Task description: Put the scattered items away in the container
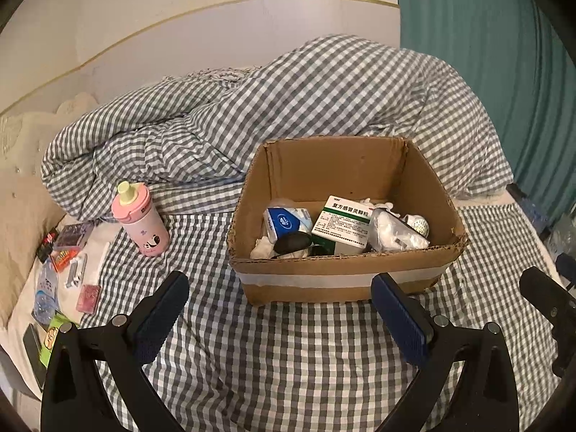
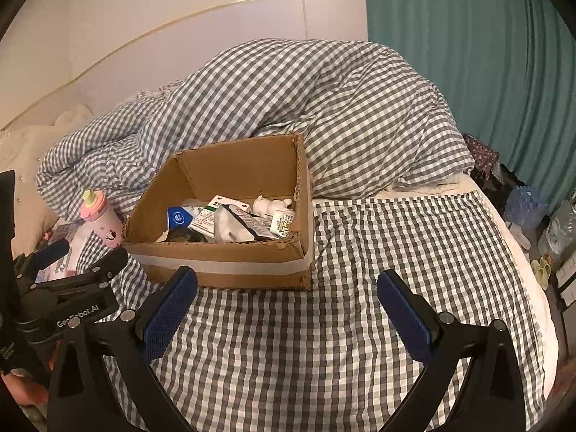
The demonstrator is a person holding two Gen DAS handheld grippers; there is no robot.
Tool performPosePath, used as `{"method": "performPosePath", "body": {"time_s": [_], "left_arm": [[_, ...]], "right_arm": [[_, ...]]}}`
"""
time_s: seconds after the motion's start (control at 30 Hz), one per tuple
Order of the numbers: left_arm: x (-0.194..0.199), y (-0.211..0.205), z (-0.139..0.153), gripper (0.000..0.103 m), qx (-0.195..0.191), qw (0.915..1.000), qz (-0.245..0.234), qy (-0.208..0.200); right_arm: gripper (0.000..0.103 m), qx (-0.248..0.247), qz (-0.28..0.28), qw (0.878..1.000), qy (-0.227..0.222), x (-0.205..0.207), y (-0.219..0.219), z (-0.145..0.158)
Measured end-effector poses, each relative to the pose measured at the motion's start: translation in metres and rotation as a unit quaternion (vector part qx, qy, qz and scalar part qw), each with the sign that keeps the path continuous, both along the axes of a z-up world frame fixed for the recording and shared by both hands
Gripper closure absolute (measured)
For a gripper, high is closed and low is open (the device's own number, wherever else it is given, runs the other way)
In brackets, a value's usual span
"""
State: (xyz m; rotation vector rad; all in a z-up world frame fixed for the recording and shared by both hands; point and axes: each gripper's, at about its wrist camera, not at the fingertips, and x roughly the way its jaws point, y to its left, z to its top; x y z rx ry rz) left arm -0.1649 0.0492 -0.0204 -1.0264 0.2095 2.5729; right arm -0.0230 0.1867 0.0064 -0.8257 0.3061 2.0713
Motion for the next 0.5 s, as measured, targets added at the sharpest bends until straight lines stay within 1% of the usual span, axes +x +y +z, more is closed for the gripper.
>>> {"method": "performPosePath", "body": {"time_s": [0.3, 0.37, 0.43, 0.5], "left_arm": [[-0.0044, 0.0014, -0.007, 0.0, -0.001, 1.0, 0.001, -0.01], [-0.0059, -0.0006, -0.0091, 0.0, 0.007, 0.9999, -0.002, -0.015], [-0.0023, -0.0053, -0.0088, 0.0, 0.023, 0.9997, 0.0, 0.002], [0.0005, -0.006, -0.0073, 0.0, 0.025, 0.9996, -0.004, 0.013]], "right_arm": [[0.003, -0.004, 0.002, 1.0, -0.008, -0.0037, -0.002, -0.0065], [0.003, -0.004, -0.001, 1.0, -0.01, -0.0037, -0.0017, -0.0075], [0.003, -0.006, -0.004, 1.0, -0.011, -0.0033, -0.0018, -0.0084], [0.003, -0.007, -0.005, 1.0, -0.01, -0.0025, -0.0018, -0.009]]}}
